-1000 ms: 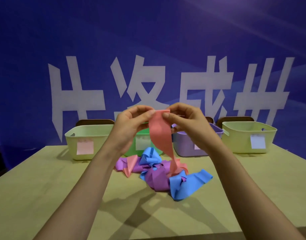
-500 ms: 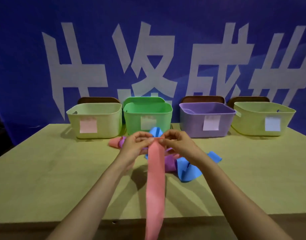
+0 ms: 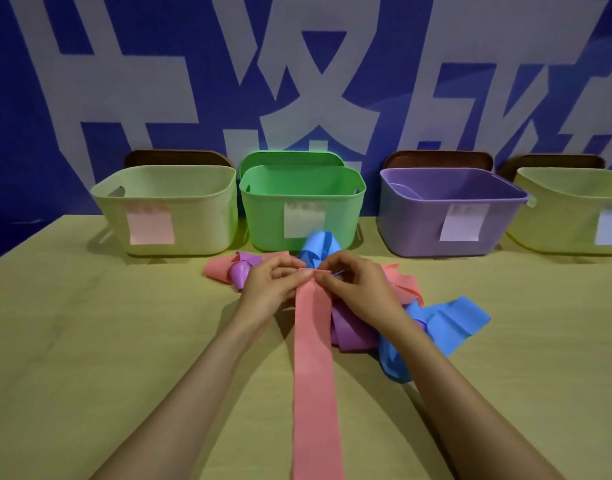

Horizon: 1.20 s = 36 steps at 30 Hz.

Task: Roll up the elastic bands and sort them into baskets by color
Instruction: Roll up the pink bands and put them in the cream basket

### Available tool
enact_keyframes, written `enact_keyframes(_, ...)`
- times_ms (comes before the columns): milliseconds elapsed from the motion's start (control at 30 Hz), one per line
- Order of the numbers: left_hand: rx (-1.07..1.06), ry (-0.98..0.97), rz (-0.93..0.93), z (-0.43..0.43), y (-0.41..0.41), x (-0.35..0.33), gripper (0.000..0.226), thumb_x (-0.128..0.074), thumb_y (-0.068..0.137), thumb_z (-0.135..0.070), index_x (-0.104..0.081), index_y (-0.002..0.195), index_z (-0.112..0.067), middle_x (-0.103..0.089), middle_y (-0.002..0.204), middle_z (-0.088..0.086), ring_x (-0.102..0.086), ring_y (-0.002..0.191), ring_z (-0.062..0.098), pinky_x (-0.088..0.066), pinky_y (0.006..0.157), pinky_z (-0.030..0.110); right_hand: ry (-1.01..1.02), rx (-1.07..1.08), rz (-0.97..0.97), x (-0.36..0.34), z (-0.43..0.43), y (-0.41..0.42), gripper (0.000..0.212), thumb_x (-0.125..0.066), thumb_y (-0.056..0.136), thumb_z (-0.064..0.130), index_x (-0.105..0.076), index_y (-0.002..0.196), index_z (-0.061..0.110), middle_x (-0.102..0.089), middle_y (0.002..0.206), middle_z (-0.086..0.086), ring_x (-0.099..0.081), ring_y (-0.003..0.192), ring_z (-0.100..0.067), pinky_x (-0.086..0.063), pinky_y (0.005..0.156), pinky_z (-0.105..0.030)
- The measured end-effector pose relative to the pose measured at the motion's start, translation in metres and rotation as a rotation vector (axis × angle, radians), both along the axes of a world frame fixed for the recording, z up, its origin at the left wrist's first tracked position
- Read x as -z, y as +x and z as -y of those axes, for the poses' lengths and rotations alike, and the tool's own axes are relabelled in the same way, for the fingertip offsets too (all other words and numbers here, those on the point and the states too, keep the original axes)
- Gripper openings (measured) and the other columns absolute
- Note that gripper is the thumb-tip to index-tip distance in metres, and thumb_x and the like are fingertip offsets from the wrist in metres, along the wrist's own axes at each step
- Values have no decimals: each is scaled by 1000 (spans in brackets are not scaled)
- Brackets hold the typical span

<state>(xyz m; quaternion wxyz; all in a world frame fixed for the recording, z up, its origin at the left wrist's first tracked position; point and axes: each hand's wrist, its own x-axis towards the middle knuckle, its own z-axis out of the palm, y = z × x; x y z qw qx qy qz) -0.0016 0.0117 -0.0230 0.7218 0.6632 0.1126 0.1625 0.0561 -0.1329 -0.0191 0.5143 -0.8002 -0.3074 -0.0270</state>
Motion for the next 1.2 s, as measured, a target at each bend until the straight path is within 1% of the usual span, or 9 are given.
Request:
enact_keyframes(167, -51, 55, 43, 0, 1, 0, 11, -72, 79, -6, -66, 80, -15, -65, 69, -3, -62, 61, 3, -49, 53, 15, 58, -16, 63, 1, 4, 3, 4, -68, 86, 15, -69, 87, 19, -69, 81, 8, -63, 74, -5, -45, 68, -12)
enact_keyframes(267, 42, -79, -7, 5, 0, 1, 4, -66, 85, -10, -67, 84, -14, -70, 78, 2, -66, 68, 9, -56, 64, 21, 86, -26, 125, 1, 4, 2, 13, -65, 86, 8, -71, 89, 19, -71, 86, 8, -65, 79, -8, -51, 72, -19)
enact_keyframes(400, 167, -225, -13, 9, -3, 2, 12, -61, 87, -15, -70, 91, -8, -70, 87, 9, -66, 76, 15, -55, 74, 25, 115, -31, 213, 2, 5, 2, 12, -59, 84, 10, -70, 88, 14, -67, 86, 3, -62, 80, -14, -52, 72, -28)
enact_keyframes(700, 122, -238, 22, 9, -11, -3, 20, -68, 75, -32, -74, 80, -13, -64, 81, 13, -55, 71, 22, -41, 65, 30, 108, -108, 360, 2, 5, -1, 18, -56, 88, 18, -70, 93, 9, -64, 88, -4, -59, 81, -5, -44, 70, -9)
enact_keyframes(800, 126, -204, 39, 9, -11, -2, 15, -67, 78, -29, -73, 78, -15, -63, 75, 9, -54, 66, 19, -39, 62, 27, 105, -109, 310, 2, 6, -1, 13, -59, 90, 16, -69, 97, 11, -66, 90, 0, -60, 82, -4, -46, 71, -10)
enact_keyframes(900, 66, -114, 77, 10, -9, -1, 12, -62, 87, -19, -70, 78, -13, -63, 68, 0, -57, 59, 10, -46, 51, 19, 170, -104, 78, -1, 7, -2, 19, -67, 87, 18, -66, 106, 15, -70, 91, 4, -65, 82, -4, -51, 73, -17)
enact_keyframes(967, 18, -48, 106, 11, -8, 0, 12, -62, 88, -16, -69, 79, -14, -64, 69, -3, -57, 62, 7, -47, 52, 17, 184, -97, -25, -2, 9, 0, 12, -67, 87, 22, -69, 98, 21, -71, 85, 5, -67, 78, -7, -54, 69, -23)
enact_keyframes(1067, 4, -8, 144, 12, -9, 1, 11, -62, 88, -16, -70, 81, -12, -66, 75, -3, -60, 72, 9, -52, 62, 21, 143, -130, -24, -3, 11, 1, 5, -66, 87, 25, -71, 87, 24, -72, 80, 5, -65, 68, -10, -54, 66, -24)
enact_keyframes(1200, 5, 14, 151, 12, -10, 2, 10, -62, 88, -15, -70, 85, -9, -67, 74, -4, -61, 71, 9, -52, 62, 22, 166, -120, -25, -3, 12, 0, 12, -65, 88, 19, -71, 84, 29, -72, 79, 8, -65, 70, -6, -54, 67, -22)
